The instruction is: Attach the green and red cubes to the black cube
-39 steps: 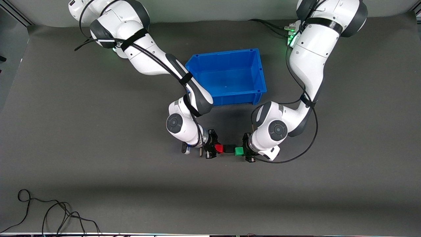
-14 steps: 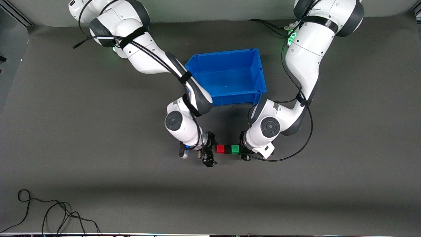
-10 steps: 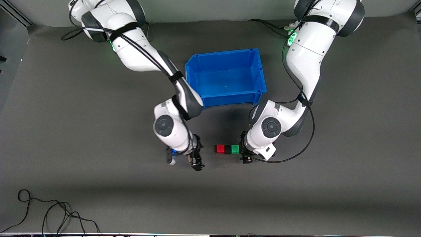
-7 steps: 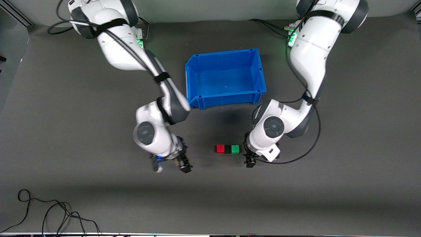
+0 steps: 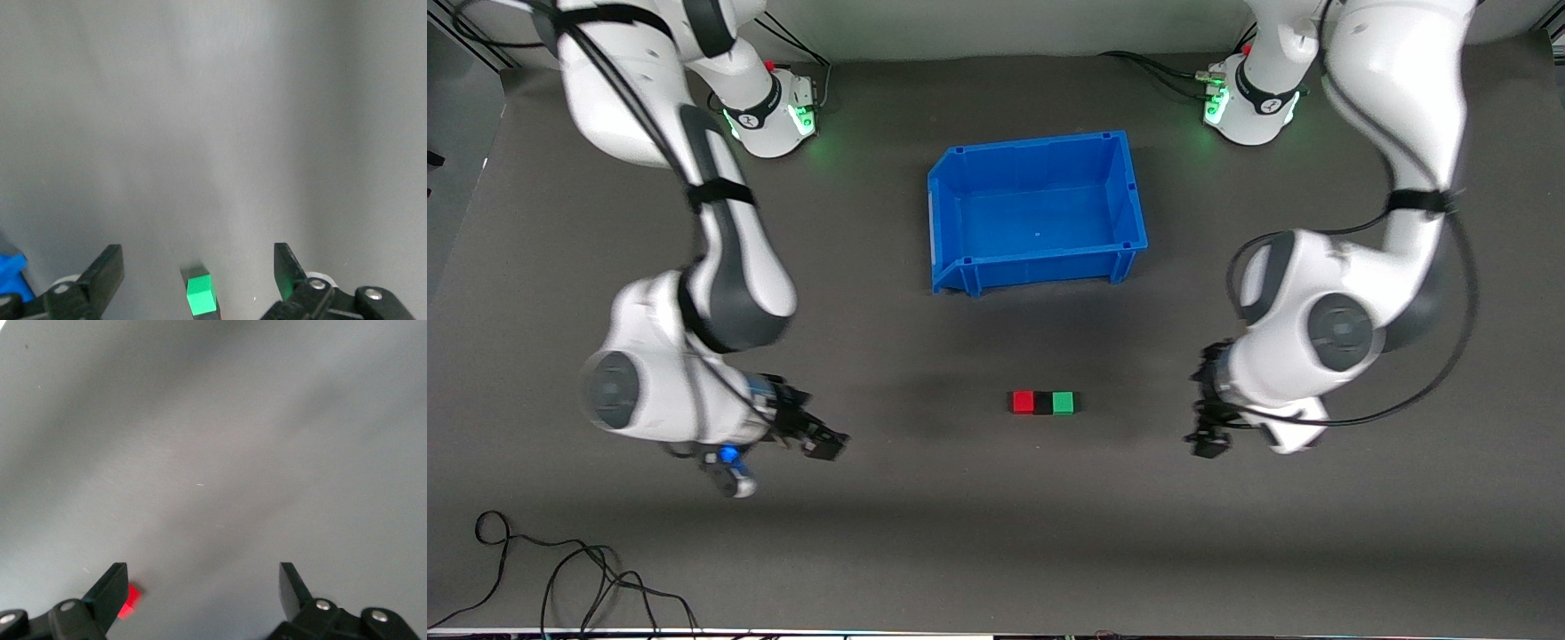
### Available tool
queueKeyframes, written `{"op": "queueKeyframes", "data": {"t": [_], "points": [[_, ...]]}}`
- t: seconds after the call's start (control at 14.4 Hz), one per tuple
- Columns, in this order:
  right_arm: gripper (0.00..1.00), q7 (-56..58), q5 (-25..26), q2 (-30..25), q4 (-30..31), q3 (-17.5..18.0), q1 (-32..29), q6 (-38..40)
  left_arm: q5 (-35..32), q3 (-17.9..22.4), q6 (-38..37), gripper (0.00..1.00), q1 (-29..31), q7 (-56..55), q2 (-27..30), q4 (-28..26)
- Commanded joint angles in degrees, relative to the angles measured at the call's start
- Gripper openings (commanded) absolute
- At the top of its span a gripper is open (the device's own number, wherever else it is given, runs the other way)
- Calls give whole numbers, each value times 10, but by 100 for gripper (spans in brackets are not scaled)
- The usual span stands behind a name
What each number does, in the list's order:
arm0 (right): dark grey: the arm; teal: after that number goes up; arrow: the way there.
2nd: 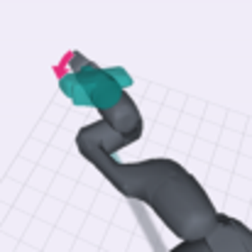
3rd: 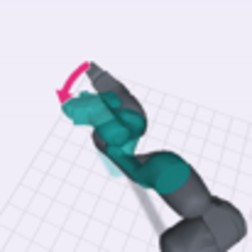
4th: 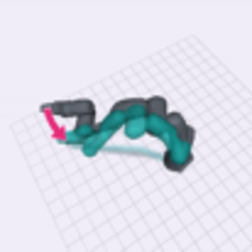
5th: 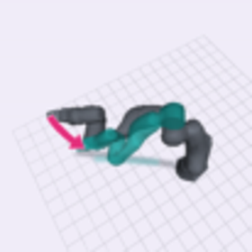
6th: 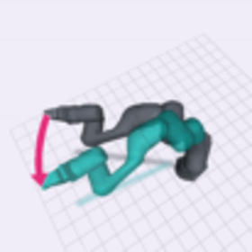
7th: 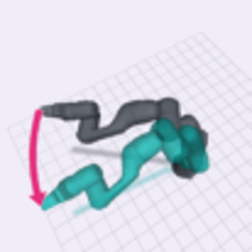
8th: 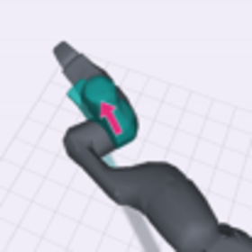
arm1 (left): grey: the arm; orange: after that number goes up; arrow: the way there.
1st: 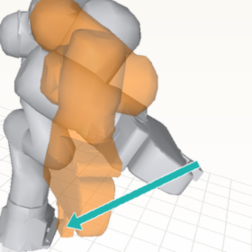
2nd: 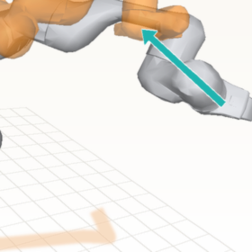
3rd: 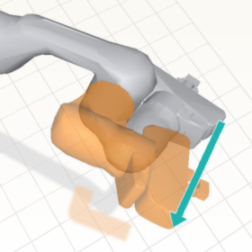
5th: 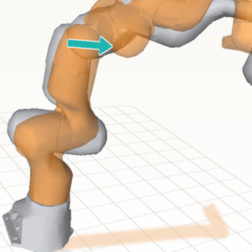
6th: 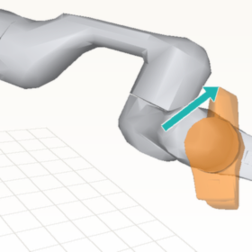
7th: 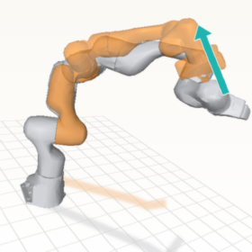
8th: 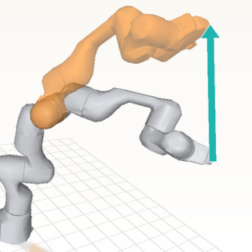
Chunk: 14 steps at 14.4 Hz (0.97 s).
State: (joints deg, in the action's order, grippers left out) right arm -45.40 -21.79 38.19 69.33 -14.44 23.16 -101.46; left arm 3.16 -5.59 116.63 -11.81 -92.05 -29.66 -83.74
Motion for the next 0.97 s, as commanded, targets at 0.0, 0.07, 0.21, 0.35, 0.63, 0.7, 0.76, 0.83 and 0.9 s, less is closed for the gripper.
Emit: {"op": "queueKeyframes", "data": {"t": [0.0, 0.07, 0.21, 0.35, 0.63, 0.7, 0.76, 0.83, 0.9], "points": [[100, 146, 27, -57, 34, -35, 1, 50, -12, 5, -21, 100, 23, 74, 49, -35], [100, 213, 28, -81, 60, -47, 1, 50, -28, 14, -50, 100, 34, 109, 59, -31], [100, 295, 37, -132, 107, -76, 6, 50, -48, 16, -95, 100, 64, 276, 86, -27], [100, 335, 100, -181, 147, -78, 6, 49, -47, 15, -155, 100, 106, 437, 103, -13], [100, 377, 171, -253, 177, -78, 6, 52, -56, 15, -208, 100, 126, 597, 98, 21], [100, 398, 183, -266, 179, -80, 5, 52, -52, 16, -207, 100, 120, 594, 94, 27], [100, 419, 189, -278, 182, -81, 4, 55, -46, 15, -210, 100, 122, 590, 85, 46], [100, 431, 196, -288, 184, -82, 1, 55, -45, 15, -218, 100, 129, 598, 80, 67], [100, 436, 205, -297, 185, -81, 0, 55, -45, 13, -219, 100, 140, 618, 81, 70]]}}
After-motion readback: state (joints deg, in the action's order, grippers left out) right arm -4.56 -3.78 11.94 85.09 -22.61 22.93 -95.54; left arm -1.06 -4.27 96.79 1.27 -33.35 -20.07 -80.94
